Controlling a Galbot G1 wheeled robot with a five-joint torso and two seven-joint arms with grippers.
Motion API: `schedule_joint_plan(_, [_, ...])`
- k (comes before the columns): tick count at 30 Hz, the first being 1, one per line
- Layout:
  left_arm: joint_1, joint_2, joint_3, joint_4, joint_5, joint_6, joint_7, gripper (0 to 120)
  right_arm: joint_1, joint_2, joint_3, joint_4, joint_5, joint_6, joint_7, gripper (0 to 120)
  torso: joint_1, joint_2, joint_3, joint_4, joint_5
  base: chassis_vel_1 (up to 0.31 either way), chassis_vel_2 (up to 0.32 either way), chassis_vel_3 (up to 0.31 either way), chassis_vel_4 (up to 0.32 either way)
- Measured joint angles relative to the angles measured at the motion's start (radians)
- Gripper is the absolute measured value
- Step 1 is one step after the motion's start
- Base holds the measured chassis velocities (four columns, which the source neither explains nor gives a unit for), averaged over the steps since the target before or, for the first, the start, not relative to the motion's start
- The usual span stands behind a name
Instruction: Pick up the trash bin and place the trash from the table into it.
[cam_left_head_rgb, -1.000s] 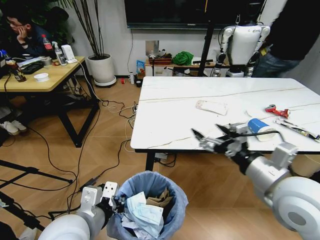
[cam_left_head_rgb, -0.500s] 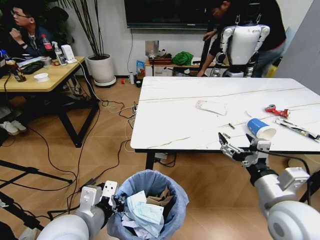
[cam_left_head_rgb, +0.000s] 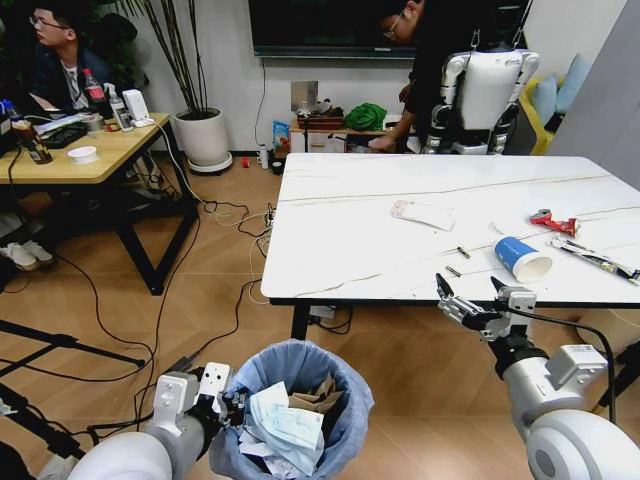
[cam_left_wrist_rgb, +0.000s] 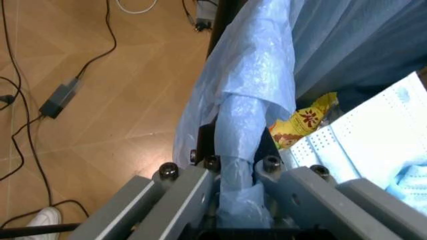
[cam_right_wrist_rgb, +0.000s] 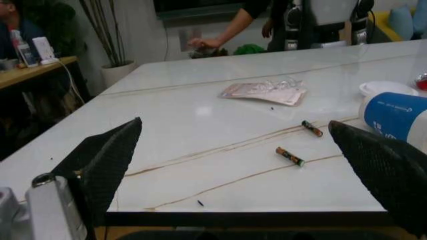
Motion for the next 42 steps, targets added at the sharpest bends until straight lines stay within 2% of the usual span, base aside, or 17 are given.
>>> schedule_joint_plan(42, [0.024, -0.005, -0.003, 0.000, 0.015, 0.000, -0.001, 0, -0.011, -0.011, 0.034, 0.013, 0.015, 0.002, -0.006, 100, 0.000, 0.000, 0.000, 0.0000, 0.0002, -0.073, -0.070, 0.072, 0.074])
